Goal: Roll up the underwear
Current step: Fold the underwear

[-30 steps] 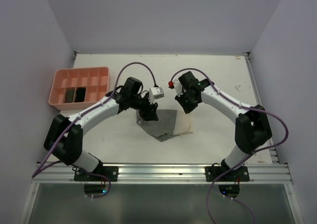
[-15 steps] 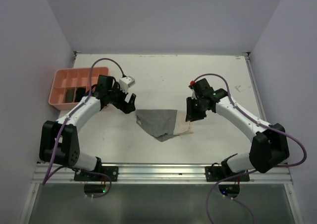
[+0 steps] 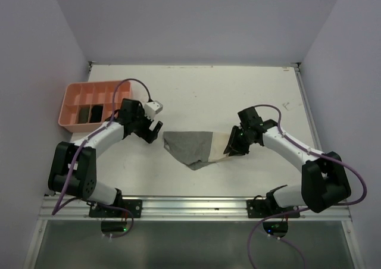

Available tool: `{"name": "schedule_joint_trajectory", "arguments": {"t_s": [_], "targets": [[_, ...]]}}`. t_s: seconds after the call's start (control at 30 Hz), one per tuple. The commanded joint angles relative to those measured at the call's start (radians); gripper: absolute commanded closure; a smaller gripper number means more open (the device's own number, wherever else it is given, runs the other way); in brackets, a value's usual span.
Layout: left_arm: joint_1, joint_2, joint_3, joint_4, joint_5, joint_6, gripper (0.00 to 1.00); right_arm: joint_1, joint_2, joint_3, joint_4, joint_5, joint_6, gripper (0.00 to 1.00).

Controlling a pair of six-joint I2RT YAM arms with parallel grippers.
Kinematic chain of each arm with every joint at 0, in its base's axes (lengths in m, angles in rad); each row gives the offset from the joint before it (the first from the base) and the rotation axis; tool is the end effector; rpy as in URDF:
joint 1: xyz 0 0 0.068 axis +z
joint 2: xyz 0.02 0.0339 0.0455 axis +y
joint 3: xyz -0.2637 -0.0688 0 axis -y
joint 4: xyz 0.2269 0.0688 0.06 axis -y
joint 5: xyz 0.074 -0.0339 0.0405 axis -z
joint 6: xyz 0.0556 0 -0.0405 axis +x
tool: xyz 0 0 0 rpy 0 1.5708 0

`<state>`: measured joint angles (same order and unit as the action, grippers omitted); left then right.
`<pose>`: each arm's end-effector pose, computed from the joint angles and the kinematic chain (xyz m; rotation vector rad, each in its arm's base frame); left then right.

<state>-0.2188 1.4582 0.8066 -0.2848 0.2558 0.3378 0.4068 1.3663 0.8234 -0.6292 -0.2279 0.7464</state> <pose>0.2731 -0.0751 0.1827 0.7825 2.3574 -0.2701 0.2168 0.1071 0.1877 0.4198 2.8417 0.5918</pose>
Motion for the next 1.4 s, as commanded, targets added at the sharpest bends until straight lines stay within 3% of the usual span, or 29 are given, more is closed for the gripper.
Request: {"name": "schedule_joint_trajectory", "arguments": {"t_s": [0.0, 0.5, 1.1, 1.37], "targets": [[-0.013, 0.037, 0.000, 0.059, 0.042, 0.018, 0.00, -0.006, -0.036, -0.017, 0.065, -0.028, 0.073, 0.69], [-0.076, 0.074, -0.044, 0.164, 0.108, -0.089, 0.00, -0.020, -0.072, -0.072, 0.077, -0.010, 0.149, 0.70], [-0.131, 0.191, -0.017, 0.185, -0.047, -0.137, 0.00, -0.034, -0.004, -0.076, 0.114, -0.053, 0.264, 0.77], [-0.140, 0.185, -0.035, 0.188, -0.050, -0.141, 0.00, -0.034, 0.065, -0.053, 0.060, -0.034, 0.271, 0.73]]}}
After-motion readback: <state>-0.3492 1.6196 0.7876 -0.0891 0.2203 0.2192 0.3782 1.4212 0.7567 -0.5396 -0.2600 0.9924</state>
